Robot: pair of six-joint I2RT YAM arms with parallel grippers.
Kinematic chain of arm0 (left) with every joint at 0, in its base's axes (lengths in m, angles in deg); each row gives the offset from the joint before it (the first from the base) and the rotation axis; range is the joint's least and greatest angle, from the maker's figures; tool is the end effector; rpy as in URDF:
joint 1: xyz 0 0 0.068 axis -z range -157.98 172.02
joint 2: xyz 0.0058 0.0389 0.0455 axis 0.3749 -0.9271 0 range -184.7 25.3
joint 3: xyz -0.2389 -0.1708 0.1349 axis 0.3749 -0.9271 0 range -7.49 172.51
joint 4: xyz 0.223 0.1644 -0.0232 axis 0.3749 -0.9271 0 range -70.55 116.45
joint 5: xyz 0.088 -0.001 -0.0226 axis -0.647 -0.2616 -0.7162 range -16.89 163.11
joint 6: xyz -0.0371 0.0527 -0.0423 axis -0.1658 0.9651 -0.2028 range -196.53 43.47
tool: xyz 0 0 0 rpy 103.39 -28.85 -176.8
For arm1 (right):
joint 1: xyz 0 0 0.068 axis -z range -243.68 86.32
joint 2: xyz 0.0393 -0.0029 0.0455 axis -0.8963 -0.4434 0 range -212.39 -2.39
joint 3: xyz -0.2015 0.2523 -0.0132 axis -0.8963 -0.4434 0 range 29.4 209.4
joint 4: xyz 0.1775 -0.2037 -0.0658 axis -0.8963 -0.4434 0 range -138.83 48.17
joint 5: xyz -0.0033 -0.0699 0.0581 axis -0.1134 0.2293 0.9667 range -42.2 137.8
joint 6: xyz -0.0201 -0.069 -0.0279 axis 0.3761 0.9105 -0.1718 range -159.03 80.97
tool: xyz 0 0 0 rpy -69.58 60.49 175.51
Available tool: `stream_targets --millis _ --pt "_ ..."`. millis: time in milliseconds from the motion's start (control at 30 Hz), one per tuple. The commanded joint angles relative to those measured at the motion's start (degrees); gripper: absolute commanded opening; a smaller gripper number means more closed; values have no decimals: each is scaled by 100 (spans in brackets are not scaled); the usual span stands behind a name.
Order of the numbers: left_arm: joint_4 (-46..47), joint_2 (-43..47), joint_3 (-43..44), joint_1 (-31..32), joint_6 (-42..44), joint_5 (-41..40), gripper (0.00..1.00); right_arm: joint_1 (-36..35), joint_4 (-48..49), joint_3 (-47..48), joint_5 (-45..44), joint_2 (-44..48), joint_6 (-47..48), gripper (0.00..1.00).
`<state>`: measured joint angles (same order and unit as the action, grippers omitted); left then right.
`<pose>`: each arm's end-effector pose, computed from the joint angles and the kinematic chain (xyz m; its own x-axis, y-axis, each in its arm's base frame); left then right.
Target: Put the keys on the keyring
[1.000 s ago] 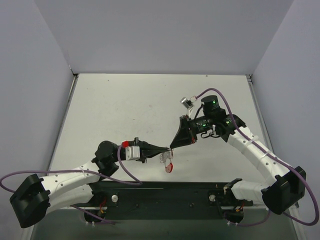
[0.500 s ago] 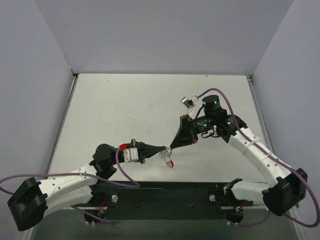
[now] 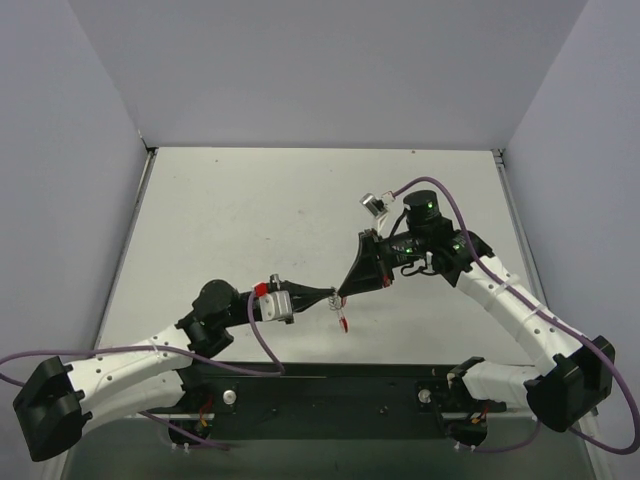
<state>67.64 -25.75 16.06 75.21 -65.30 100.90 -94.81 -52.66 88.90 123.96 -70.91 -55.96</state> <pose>0.1015 -0.1867 0.3222 0.3298 -0.1532 -0.9315 0.9334 0.2009 0.2974 0.1876 0.1877 0.3950 -0.5417 -0.2458 -0.8039 -0.7816 -0.2047 0.5892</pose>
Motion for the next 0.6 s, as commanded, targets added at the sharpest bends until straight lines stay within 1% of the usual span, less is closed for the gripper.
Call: stream_targets --millis 0,233,567 --pt "-770 25 431 182 451 -686 0 -94 195 87 180 57 -91 0" --pt "-1367 -19 773 420 574 -1425 0 -121 204 131 4 -4 -170 0" --pt "-1289 -81 976 710 609 -1768 0 -156 345 202 -452 -145 -381 0"
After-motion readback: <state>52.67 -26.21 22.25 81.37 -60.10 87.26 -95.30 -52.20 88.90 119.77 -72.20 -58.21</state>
